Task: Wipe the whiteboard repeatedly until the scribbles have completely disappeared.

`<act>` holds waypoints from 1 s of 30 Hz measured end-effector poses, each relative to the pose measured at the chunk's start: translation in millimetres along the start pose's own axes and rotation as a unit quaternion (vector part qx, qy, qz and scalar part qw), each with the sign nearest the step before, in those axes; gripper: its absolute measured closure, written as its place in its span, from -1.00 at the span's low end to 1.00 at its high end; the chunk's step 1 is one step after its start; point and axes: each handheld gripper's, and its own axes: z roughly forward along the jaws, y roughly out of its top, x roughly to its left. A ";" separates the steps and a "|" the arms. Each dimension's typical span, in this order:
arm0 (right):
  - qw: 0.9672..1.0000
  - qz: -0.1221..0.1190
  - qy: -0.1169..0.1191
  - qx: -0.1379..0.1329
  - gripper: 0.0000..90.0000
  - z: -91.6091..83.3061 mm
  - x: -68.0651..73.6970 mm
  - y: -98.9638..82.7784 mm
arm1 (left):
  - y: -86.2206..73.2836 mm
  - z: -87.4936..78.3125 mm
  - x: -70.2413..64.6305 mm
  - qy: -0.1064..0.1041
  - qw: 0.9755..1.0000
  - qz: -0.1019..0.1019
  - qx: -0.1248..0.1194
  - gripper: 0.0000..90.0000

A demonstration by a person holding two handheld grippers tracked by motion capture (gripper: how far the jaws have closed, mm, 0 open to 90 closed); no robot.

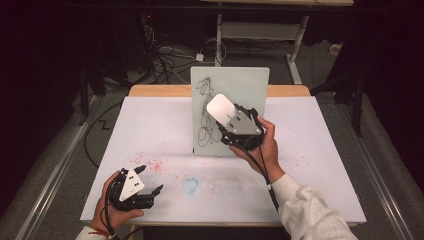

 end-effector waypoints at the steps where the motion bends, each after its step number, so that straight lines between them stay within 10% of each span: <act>1: 1.000 -0.001 -0.006 -0.003 -0.31 2.0 -1.5 4.5 | 0.0 -0.4 0.6 0.000 1.000 0.002 0.002 -0.58; 16: 0.998 -0.005 -0.060 0.021 -0.31 40.0 -11.9 41.8 | -1.1 -2.8 0.1 -0.002 1.000 0.001 -0.003 -0.58; 30: 0.994 -0.072 -0.083 0.027 -0.31 51.7 21.7 35.0 | -1.5 -3.7 0.8 -0.007 1.000 0.003 -0.001 -0.58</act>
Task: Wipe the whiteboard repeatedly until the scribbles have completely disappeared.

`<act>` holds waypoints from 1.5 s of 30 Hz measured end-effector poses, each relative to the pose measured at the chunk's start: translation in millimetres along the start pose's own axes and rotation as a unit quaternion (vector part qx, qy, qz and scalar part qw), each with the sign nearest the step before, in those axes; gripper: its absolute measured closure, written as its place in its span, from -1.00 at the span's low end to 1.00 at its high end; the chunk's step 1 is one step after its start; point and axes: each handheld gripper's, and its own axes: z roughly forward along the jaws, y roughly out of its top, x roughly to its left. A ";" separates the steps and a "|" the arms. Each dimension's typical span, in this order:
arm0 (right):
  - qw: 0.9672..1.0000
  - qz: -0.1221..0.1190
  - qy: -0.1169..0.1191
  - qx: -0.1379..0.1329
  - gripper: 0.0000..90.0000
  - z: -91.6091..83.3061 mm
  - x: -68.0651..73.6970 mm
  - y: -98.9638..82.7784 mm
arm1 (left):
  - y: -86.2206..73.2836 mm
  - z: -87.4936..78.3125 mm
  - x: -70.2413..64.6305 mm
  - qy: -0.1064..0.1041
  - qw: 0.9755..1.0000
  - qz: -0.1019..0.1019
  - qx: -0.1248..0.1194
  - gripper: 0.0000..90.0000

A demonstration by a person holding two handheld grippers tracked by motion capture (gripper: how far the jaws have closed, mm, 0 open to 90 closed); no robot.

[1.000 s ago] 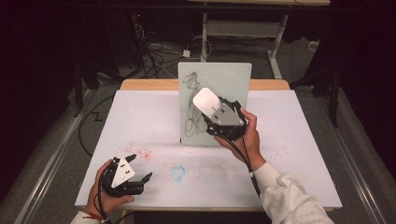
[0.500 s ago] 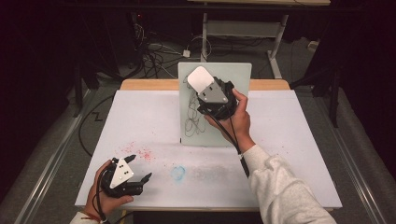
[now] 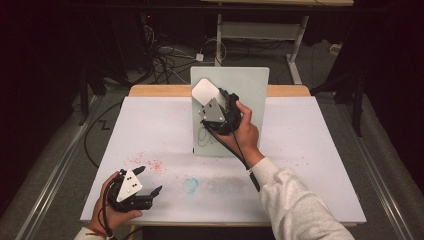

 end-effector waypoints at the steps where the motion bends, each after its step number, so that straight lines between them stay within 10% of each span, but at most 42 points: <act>1: 1.000 -0.007 0.002 0.002 -0.31 -0.2 2.0 -0.4 | 0.2 -0.1 -0.3 0.000 1.000 0.001 0.000 -0.58; 13: 0.999 0.041 -0.031 -0.006 -0.31 0.5 -34.0 9.9 | 0.4 -2.2 0.0 -0.012 1.000 -0.006 -0.012 -0.58; 22: 0.999 -0.037 0.007 0.005 -0.31 2.0 8.0 3.7 | 0.4 -3.8 -1.2 -0.017 1.000 -0.014 -0.017 -0.58; 31: 0.999 0.014 -0.031 0.000 -0.31 1.6 -22.7 10.5 | 0.0 -3.0 0.3 -0.011 1.000 -0.010 -0.017 -0.58; 40: 0.998 -0.067 -0.006 0.017 -0.31 -0.2 25.0 -6.5 | 0.3 -2.9 -0.6 -0.010 1.000 -0.010 -0.015 -0.58; 45: 0.998 -0.055 -0.004 0.018 -0.31 -0.2 12.9 -0.8 | 0.2 -2.3 -0.3 -0.010 1.000 -0.010 -0.014 -0.58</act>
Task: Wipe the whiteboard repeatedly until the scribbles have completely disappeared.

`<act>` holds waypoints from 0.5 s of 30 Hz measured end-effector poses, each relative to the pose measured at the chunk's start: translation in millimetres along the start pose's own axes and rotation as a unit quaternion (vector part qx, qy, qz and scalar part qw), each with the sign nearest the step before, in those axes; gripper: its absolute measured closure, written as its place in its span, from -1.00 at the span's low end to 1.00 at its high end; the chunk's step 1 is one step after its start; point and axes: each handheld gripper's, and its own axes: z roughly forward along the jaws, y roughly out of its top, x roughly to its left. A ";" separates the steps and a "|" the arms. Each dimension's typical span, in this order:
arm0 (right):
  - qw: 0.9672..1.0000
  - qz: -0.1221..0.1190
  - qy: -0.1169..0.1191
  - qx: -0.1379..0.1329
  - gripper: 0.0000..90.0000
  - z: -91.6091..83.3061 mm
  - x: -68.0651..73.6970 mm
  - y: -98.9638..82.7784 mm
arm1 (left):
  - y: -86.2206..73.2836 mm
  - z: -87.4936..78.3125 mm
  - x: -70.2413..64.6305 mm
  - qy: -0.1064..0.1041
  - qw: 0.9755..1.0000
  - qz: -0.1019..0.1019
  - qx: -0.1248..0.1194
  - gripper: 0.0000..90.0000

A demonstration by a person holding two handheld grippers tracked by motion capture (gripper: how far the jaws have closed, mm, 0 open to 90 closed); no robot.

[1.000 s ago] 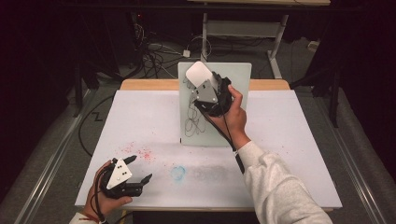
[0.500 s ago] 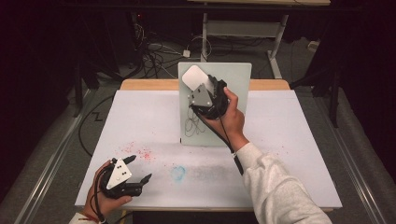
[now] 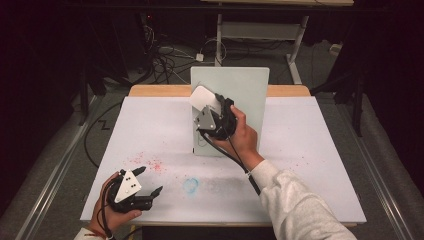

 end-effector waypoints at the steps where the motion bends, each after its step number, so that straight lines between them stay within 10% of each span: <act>1: 1.000 0.006 -0.008 -0.002 -0.31 0.7 -6.5 2.0 | 0.0 -0.1 0.5 -0.001 1.000 0.000 0.000 -0.58; 8: 0.998 0.055 -0.037 -0.010 -0.31 4.7 -41.9 16.3 | -0.5 0.7 0.7 -0.002 1.000 -0.001 0.000 -0.58; 15: 0.999 0.025 -0.031 -0.006 -0.31 5.7 -17.1 14.7 | -0.4 0.8 0.3 -0.003 1.000 0.002 0.001 -0.58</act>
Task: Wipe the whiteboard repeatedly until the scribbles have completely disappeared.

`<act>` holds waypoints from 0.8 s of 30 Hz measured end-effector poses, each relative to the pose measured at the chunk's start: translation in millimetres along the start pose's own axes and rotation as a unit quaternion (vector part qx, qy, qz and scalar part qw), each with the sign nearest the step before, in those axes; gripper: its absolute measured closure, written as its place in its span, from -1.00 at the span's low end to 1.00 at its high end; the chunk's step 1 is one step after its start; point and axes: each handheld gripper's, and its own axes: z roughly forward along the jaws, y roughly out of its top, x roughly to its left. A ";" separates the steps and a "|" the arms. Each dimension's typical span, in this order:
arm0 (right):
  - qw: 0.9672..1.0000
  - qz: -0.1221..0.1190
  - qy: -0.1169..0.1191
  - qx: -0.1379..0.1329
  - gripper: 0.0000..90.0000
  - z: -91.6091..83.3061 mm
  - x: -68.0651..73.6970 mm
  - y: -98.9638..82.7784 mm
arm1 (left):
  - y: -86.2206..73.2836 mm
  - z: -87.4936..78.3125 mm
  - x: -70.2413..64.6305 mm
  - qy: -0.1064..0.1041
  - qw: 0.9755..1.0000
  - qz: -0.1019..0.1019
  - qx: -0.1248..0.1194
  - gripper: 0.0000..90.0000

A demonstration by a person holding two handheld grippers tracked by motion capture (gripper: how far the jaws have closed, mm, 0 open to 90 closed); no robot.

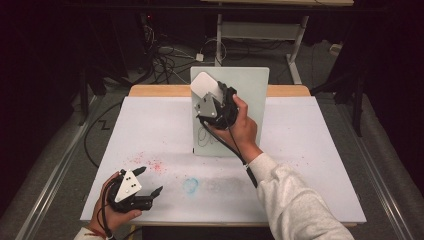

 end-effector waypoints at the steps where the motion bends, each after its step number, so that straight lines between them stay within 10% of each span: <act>1: 1.000 -0.006 0.000 0.000 -0.31 -0.5 4.2 -1.6 | 0.0 -0.1 -0.1 0.000 1.000 0.000 0.000 -0.58; 24: 0.999 0.000 0.032 0.020 -0.31 -16.3 49.3 -45.2 | 0.0 -0.3 -2.0 -0.002 1.000 -0.003 0.006 -0.58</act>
